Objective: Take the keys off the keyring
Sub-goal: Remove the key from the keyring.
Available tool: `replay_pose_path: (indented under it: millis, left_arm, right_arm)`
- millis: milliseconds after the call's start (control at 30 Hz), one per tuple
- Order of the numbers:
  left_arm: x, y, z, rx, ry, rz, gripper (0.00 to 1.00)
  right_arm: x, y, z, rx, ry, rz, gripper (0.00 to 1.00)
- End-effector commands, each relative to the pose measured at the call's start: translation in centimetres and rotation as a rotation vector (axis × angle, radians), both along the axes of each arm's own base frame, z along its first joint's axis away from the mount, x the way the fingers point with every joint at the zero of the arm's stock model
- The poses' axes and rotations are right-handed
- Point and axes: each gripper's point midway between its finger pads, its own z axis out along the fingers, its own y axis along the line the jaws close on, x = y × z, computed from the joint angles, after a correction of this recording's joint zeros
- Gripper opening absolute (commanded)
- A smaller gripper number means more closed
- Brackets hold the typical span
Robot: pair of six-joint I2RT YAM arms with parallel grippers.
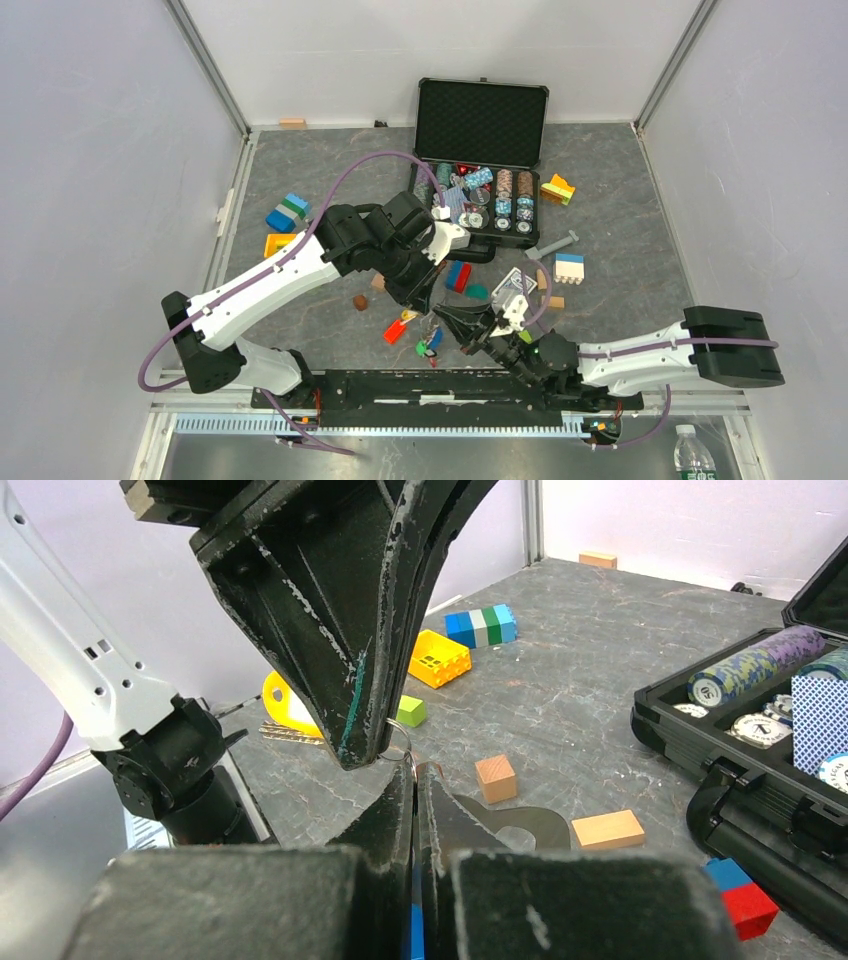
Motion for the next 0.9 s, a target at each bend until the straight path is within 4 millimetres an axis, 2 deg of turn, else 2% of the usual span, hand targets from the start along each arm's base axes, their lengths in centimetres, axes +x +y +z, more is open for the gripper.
replay_pose_path:
  millis: [0,467,867]
  left_arm:
    - [-1.4,0.9,0.1,0.020,0.057,0.009,0.02]
    - [-1.6,0.6,-0.9,-0.007,0.071,0.031,0.02]
    - [-1.9,0.5,-1.1,-0.030,0.076,0.030,0.02]
  right_arm:
    - [1.5,-2.2,0.8,0.051,-0.002,-0.100,0.00]
    - [-0.4,-3.8,2.8,0.102,-0.205,-0.014,0.00]
    - [-3.0,-3.2,3.5,0.061,-0.396,0.096,0.00]
